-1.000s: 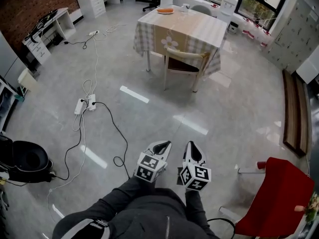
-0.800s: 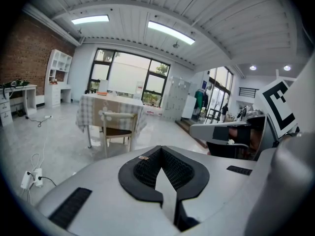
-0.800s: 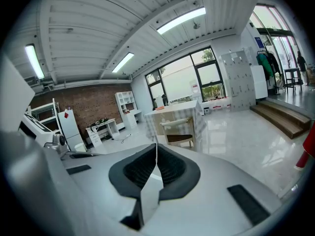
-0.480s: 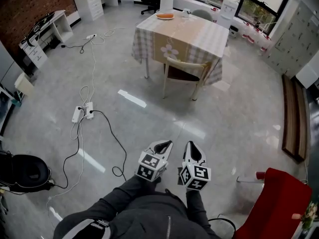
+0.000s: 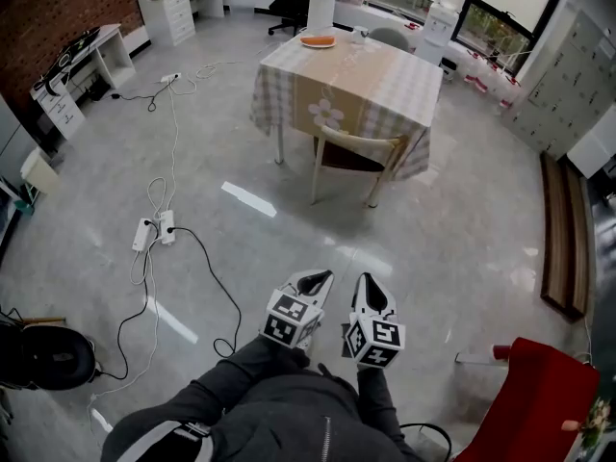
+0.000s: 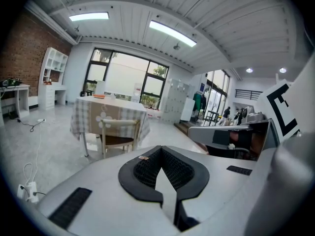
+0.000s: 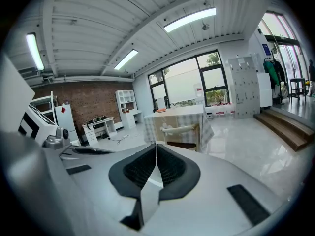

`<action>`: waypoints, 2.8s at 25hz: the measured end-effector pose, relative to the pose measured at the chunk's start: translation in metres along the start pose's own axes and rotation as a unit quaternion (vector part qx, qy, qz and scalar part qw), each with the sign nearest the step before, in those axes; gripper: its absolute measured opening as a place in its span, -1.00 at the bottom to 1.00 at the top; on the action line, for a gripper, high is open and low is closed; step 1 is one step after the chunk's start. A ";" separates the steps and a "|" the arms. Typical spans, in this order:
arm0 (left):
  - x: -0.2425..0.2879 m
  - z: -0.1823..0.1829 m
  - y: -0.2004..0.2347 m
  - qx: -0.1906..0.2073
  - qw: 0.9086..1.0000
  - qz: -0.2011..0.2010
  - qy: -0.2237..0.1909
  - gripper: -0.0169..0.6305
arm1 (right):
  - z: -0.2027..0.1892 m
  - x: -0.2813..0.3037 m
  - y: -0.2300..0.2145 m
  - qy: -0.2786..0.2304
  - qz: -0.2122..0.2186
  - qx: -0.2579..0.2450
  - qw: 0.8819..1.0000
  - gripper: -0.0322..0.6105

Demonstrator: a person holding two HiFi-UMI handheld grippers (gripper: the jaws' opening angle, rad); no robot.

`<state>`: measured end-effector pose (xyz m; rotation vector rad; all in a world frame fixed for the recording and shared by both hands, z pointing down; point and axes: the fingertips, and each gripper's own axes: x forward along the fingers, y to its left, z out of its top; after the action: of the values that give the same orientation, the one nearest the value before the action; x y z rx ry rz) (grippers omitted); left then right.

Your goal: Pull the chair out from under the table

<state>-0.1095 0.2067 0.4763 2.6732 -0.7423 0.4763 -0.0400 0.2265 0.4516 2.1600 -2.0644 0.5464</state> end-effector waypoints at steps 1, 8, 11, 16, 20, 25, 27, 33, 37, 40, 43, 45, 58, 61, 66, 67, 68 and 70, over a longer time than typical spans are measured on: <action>0.003 0.002 0.003 0.001 1.000 -0.003 0.001 -0.92 | 0.002 0.004 -0.001 -0.001 -0.003 0.001 1.000 -0.86; 0.020 0.004 0.019 0.006 1.000 -0.014 0.001 -0.92 | 0.002 0.025 0.000 0.009 -0.007 0.001 1.000 -0.86; 0.021 0.009 0.023 0.002 1.000 -0.016 0.002 -0.92 | 0.001 0.032 0.001 0.011 -0.005 0.005 1.000 -0.86; 0.022 0.005 0.031 -0.002 1.000 -0.015 0.004 -0.92 | -0.002 0.041 0.006 0.015 0.000 0.005 1.000 -0.86; 0.020 0.003 0.036 -0.005 1.000 -0.011 0.009 -0.92 | -0.004 0.044 0.011 0.022 0.005 0.007 1.000 -0.86; 0.017 -0.003 0.035 0.006 1.000 -0.007 0.013 -0.92 | -0.008 0.046 0.009 0.030 0.006 0.011 0.999 -0.86; 0.014 -0.003 0.038 0.004 1.000 -0.004 0.012 -0.92 | -0.008 0.047 0.010 0.030 0.005 0.011 0.999 -0.86; 0.015 -0.007 0.044 -0.002 1.000 0.000 0.016 -0.92 | -0.012 0.052 0.010 0.031 0.006 0.015 0.999 -0.86; 0.022 0.001 0.047 -0.005 1.000 0.007 0.014 -0.92 | -0.009 0.056 0.004 0.034 0.006 0.017 0.999 -0.86; 0.030 0.005 0.050 0.006 1.000 0.014 0.010 -0.92 | -0.008 0.063 -0.004 0.037 0.003 0.019 0.999 -0.86; 0.041 0.010 0.057 0.005 1.000 0.018 0.009 -0.92 | -0.004 0.074 -0.008 0.038 0.007 0.017 0.999 -0.86; 0.048 0.016 0.061 0.006 1.000 0.019 0.004 -0.92 | 0.000 0.084 -0.012 0.036 0.009 0.015 0.999 -0.86; 0.103 0.043 0.084 0.018 0.999 0.033 0.004 -0.92 | 0.027 0.141 -0.047 0.024 0.024 0.017 0.999 -0.86; 0.117 0.050 0.087 0.017 0.999 0.033 0.006 -0.92 | 0.034 0.150 -0.057 0.020 0.021 0.019 0.999 -0.86; 0.143 0.061 0.083 0.027 0.999 0.018 0.011 -0.92 | 0.045 0.167 -0.078 0.020 0.011 0.022 0.999 -0.86; 0.148 0.063 0.082 0.029 0.999 0.015 0.013 -0.92 | 0.047 0.171 -0.082 0.020 0.011 0.022 0.999 -0.86; 0.154 0.066 0.082 0.030 0.999 0.012 0.014 -0.92 | 0.050 0.176 -0.085 0.021 0.011 0.022 0.999 -0.86; 0.165 0.071 0.083 0.031 0.999 0.008 0.014 -0.92 | 0.054 0.184 -0.093 0.021 0.011 0.024 0.999 -0.86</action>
<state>-0.0047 0.0398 0.4963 2.7140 -0.7534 0.5490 0.0640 0.0418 0.4770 2.1346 -2.0760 0.6435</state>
